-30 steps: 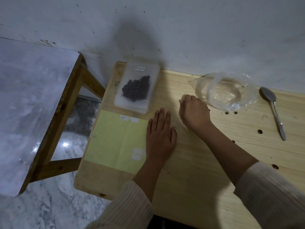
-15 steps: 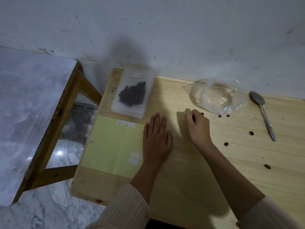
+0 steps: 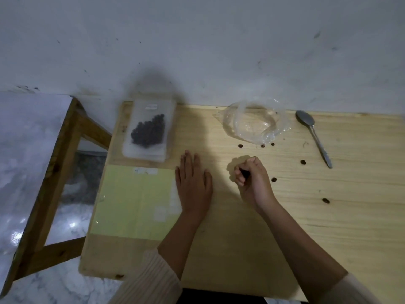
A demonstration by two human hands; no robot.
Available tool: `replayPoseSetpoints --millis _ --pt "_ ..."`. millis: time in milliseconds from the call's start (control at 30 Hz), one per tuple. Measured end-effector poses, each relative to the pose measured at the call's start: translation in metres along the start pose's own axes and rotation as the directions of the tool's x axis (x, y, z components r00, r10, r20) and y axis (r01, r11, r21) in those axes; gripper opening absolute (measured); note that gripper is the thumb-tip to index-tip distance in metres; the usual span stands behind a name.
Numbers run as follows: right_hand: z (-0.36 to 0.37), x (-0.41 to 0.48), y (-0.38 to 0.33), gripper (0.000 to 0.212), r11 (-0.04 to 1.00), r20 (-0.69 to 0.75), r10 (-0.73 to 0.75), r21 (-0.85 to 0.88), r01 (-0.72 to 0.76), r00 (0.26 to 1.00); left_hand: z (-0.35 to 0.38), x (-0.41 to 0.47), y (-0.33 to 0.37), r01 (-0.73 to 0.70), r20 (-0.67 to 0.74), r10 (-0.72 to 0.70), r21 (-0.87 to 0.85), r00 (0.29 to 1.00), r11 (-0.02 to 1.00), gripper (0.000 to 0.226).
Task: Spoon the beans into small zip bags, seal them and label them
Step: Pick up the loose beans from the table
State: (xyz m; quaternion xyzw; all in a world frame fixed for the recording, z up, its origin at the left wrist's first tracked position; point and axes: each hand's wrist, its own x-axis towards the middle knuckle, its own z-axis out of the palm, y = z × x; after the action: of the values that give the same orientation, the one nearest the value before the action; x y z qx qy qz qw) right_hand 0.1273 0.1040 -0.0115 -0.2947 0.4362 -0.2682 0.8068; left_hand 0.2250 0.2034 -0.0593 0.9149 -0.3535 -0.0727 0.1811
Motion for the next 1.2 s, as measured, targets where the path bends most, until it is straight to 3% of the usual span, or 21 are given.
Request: replayPoseSetpoints --millis 100,167,267,367,500,600,733,900,1100,1133,1200 --pt "-0.004 0.004 -0.007 0.018 0.998 0.041 0.042 0.052 -0.044 0.998 0.006 0.000 0.012 0.013 -0.013 -0.013 0.018 1.000 1.000 0.056" --pt "-0.008 0.008 -0.012 0.028 0.996 0.007 0.090 0.015 -0.090 0.996 0.009 -0.001 0.012 0.014 -0.024 -0.013 0.046 1.000 0.999 0.056" --pt "-0.011 0.015 -0.020 0.035 0.972 -0.032 0.018 -0.234 -0.025 0.999 0.011 -0.001 0.012 0.025 -0.039 -0.023 0.064 0.999 0.998 0.055" --pt "-0.015 0.021 -0.025 0.032 0.784 0.000 -0.167 -0.607 0.132 0.986 0.011 -0.001 0.013 0.028 -0.041 -0.025 0.070 0.999 0.997 0.055" --pt "-0.018 0.032 -0.028 0.012 0.492 0.153 -0.331 -0.814 0.308 0.931 0.011 -0.002 0.013 0.039 -0.030 -0.037 0.067 0.999 0.997 0.056" --pt "-0.021 0.045 -0.025 0.016 0.352 0.207 -0.370 -0.871 0.343 0.906 0.010 -0.002 0.014 0.044 -0.012 -0.044 0.062 0.999 0.997 0.056" --pt "-0.022 0.059 -0.020 0.031 0.290 0.153 -0.352 -0.920 0.263 0.923 0.010 -0.001 0.014 0.052 -0.005 -0.052 0.077 0.999 0.996 0.057" --pt "-0.020 0.063 -0.024 0.007 0.205 0.208 -0.367 -0.933 0.297 0.907 0.011 -0.001 0.014 0.045 0.046 -0.051 0.114 0.998 0.993 0.065" --pt "-0.013 0.060 -0.026 0.016 0.016 0.253 -0.271 -0.964 0.267 0.929 0.011 -0.001 0.014 0.037 0.048 -0.044 0.127 0.998 0.991 0.068" --pt "-0.011 0.056 -0.027 0.017 0.017 0.268 -0.256 -0.960 0.281 0.929 0.011 -0.001 0.014 0.035 0.050 -0.042 0.128 0.998 0.991 0.068" --pt "-0.010 0.043 -0.033 0.015 0.126 0.302 -0.223 -0.934 0.335 0.927 0.010 -0.002 0.013 0.031 0.058 -0.039 0.122 0.998 0.992 0.068"
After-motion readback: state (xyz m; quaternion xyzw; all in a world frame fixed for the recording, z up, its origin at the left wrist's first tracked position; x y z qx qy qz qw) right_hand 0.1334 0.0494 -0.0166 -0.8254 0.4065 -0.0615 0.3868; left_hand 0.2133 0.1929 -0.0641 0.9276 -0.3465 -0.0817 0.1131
